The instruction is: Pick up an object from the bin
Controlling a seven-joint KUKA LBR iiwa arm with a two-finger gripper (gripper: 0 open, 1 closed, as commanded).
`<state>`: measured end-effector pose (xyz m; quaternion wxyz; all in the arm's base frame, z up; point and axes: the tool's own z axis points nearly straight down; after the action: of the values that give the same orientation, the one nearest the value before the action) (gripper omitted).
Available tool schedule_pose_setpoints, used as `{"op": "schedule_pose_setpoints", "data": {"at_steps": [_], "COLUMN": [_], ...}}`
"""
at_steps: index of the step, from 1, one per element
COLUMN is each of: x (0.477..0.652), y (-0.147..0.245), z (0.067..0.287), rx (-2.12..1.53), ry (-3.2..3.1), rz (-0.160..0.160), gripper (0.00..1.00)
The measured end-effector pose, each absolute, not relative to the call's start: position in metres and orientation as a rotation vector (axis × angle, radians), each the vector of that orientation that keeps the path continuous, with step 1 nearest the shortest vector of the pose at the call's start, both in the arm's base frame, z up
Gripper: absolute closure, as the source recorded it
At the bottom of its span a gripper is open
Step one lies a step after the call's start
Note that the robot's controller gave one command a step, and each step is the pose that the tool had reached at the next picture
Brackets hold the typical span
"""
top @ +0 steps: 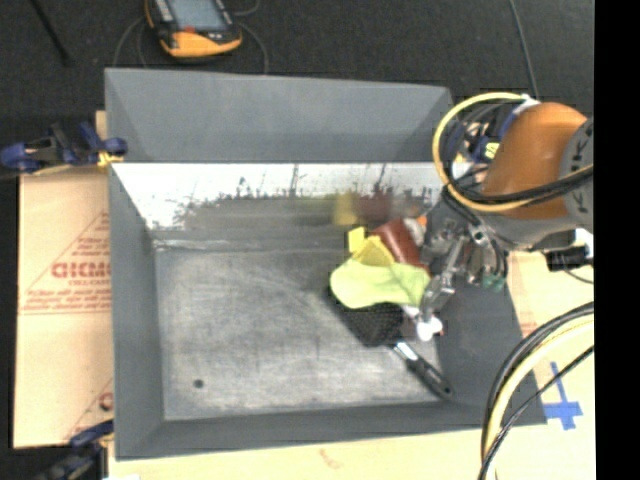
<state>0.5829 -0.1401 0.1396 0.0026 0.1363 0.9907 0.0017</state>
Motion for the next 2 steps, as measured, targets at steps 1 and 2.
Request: {"op": "schedule_pose_setpoints", "data": {"at_steps": [1, 2], "x": [0.583, 0.588], "y": [-0.152, -0.146], "z": [0.115, 0.087], "rx": [0.13, 0.563], "ry": [3.126, 3.087], "rz": [-0.008, -0.003], "gripper": [0.0, 0.0]}}
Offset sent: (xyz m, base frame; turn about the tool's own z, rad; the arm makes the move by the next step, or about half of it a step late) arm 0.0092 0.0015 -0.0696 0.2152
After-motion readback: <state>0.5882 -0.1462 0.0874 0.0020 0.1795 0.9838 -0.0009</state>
